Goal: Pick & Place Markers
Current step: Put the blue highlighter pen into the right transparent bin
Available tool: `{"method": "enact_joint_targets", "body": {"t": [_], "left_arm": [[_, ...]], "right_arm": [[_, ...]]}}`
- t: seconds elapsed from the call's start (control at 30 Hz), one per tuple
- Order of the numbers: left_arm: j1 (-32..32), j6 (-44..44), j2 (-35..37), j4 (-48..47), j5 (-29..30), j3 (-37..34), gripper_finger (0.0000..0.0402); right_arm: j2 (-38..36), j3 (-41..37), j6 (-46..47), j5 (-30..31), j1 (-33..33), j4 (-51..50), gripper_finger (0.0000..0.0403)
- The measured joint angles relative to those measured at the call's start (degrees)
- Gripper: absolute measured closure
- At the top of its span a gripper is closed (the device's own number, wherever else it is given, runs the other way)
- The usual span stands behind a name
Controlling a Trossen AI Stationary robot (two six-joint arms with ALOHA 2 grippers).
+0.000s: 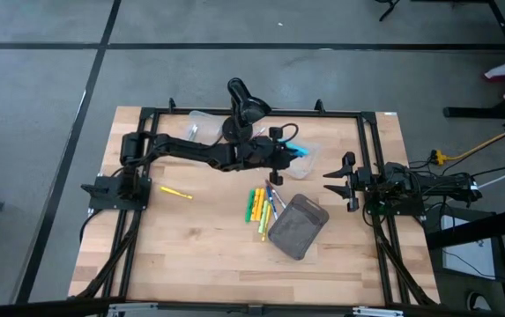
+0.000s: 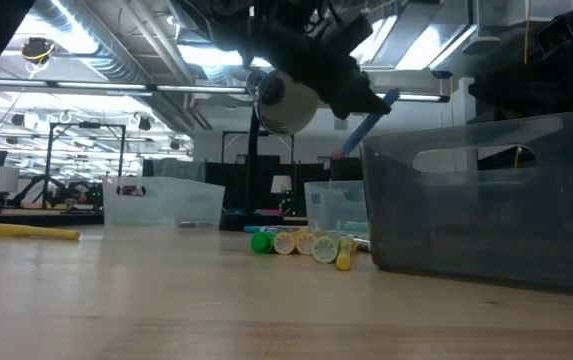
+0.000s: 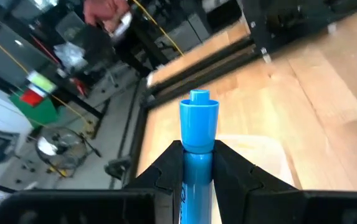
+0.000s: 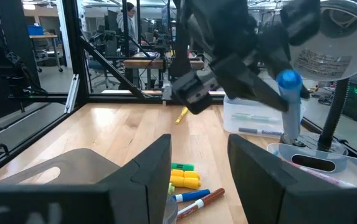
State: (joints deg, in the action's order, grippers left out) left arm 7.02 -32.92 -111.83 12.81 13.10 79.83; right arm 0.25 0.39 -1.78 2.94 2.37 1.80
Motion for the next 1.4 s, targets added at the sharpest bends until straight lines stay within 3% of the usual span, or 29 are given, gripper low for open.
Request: {"method": "enact_joint_targets", "body": {"t": [0.37, 0.67, 1.4], "left_arm": [[1.16, -0.22, 0.00, -1.46, -5.70, 0.00, 0.0342], [1.12, -1.55, -3.65, 2.42, -6.03, -0.13, 0.0342], [0.50, -2.82, -3.78, 3.27, -6.75, -0.09, 0.0341]], "right_arm": [[0.00, 0.00, 0.00, 0.00, -0.01, 0.01, 0.0246], [0.00, 0.00, 0.00, 0.02, -0.01, -0.02, 0.0246], [0.00, 0.00, 0.00, 0.02, -0.02, 0.00, 0.0246]]}}
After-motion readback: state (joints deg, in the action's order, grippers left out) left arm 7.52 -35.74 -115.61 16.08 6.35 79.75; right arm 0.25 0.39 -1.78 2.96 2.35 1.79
